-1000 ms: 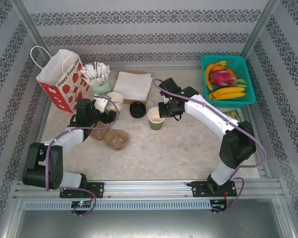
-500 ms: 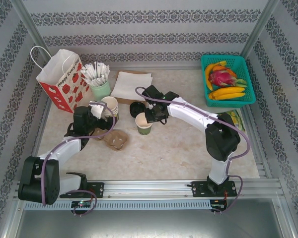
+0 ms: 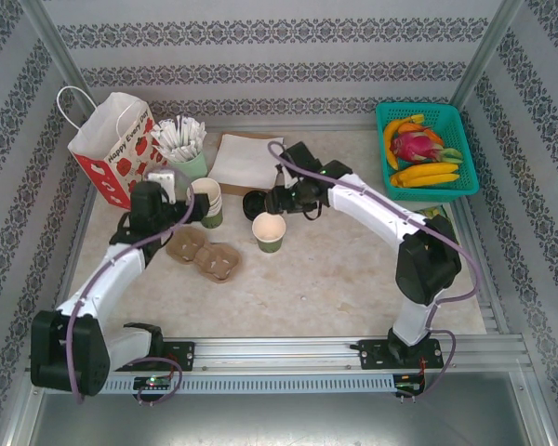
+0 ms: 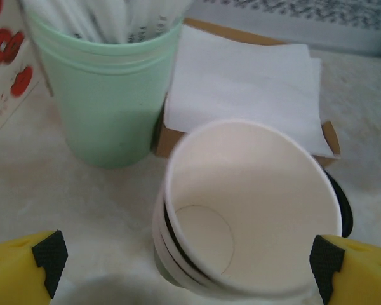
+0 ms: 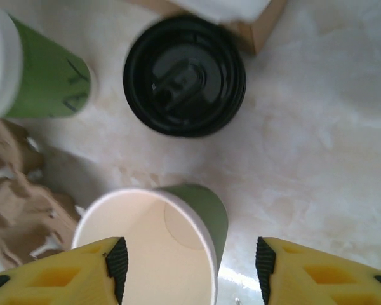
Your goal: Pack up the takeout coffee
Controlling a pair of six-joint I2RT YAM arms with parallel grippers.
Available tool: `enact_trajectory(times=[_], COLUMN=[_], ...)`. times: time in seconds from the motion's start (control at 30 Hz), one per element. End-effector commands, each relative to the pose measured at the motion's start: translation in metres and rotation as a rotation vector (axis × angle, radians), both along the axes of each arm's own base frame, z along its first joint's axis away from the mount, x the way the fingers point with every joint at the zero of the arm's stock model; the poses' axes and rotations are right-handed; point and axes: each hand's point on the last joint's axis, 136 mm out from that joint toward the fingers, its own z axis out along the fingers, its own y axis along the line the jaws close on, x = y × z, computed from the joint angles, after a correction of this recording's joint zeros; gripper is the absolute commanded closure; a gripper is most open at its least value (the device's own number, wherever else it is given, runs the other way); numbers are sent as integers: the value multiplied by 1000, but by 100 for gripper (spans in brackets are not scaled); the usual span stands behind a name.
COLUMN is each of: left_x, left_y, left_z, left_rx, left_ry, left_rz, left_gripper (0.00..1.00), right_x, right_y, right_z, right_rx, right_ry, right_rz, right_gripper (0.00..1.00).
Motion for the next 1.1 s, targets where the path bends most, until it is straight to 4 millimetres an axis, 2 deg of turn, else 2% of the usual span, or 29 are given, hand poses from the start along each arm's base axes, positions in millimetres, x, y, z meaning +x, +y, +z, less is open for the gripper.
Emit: enact_trajectory(times=[0.0,0.1,0.2,0.3,0.5,0.63,0.87,1.07], left_x=[-26,-36,-38,-35,-21,-14,1,20], left_y=[13,9,7,4,-6,-10,-18,-25], left_z=[-38,-57,-67,-70,-65,-60,-60,-59], left_rx=[-141,-177,-169,-155,-161,-122,-119,-114], left_ry=[341,482,567,603,625,657,696,695], left_rz=[212,257,258,249,228,224,217,213], left_gripper=[1,6,19,30,52,56,62,66], right_x=[20,36,42,41,51,51,61,61], right_y=[11,16,33,61,90,96,91,97], right_z=[28,23,17,6,-25,-42,-71,-85], right_rx=[96,43,49,82,-6,-69,-160,-165], right_ry=[-83,-158,-150,-148,-147,-144,-131,-114], right_rz=[72,174,263,346,403,416,360,372], right_gripper=[40,37,37,39,43,44,50,54])
